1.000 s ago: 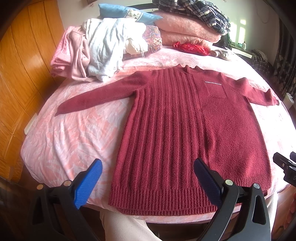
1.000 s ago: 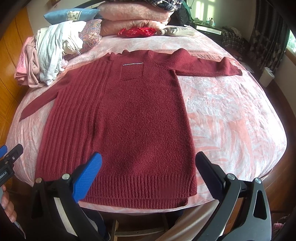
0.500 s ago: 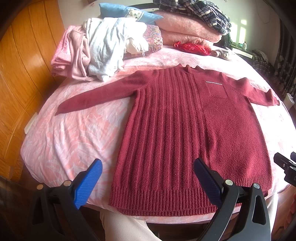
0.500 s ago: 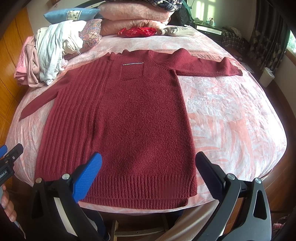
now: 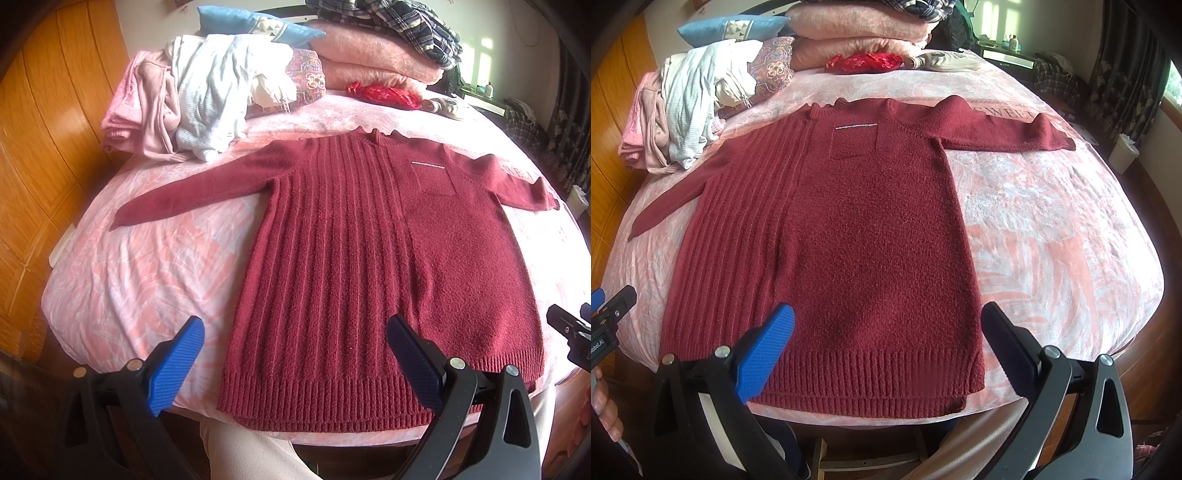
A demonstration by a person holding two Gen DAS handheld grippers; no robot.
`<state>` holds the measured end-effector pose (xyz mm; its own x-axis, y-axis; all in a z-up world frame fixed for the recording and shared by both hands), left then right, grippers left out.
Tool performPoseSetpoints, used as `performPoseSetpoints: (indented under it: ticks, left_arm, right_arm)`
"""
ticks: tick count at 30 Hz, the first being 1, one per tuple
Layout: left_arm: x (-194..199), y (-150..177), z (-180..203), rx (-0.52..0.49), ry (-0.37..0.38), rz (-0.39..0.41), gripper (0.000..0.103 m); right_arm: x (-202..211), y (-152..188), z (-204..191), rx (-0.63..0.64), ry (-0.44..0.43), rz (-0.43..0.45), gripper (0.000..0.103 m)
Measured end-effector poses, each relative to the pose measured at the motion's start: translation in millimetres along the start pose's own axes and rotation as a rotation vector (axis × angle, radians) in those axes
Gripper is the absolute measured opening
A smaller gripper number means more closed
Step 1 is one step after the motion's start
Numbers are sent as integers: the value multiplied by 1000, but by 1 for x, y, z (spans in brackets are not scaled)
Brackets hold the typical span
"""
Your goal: Fold small clothes
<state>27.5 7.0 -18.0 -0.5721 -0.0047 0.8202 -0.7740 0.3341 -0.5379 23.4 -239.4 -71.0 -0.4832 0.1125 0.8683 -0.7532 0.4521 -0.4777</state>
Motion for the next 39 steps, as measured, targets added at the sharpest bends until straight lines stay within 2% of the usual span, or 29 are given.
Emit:
performPoseSetpoints:
  ticks: [17, 23, 29, 34, 39]
  left_arm:
    - [0, -2, -2, -1, 2, -1, 99]
    - [-17, -14, 0, -1, 15, -16, 99]
    - [-43, -54, 18, -4, 31, -39, 99]
    - [-74, -116, 57, 7, 93, -45, 99]
    - [-108, -188, 118, -10, 136, -37, 99]
  right_arm:
    - [-8, -4, -2, 5, 3, -10, 100]
    - [-17, -18, 3, 6, -21, -32, 100]
    - [-38, -78, 40, -4, 3, -27, 100]
    - [-67, -155, 107, -75, 36, -26, 100]
    - [-109, -232, 195, -197, 33, -87, 100]
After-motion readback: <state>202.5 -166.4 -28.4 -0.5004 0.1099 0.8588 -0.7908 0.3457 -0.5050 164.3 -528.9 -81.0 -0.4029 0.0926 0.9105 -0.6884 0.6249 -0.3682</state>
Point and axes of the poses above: each gripper's, at about its wrist camera, not at the fingertips, and x roughly against the way its jaws point, z to its right, y to its underside, the point moved 4 cm from there along -x, roughly the way its jaws point, and after that the axes turned 9 degrees about -x, right-handed, at the moved point
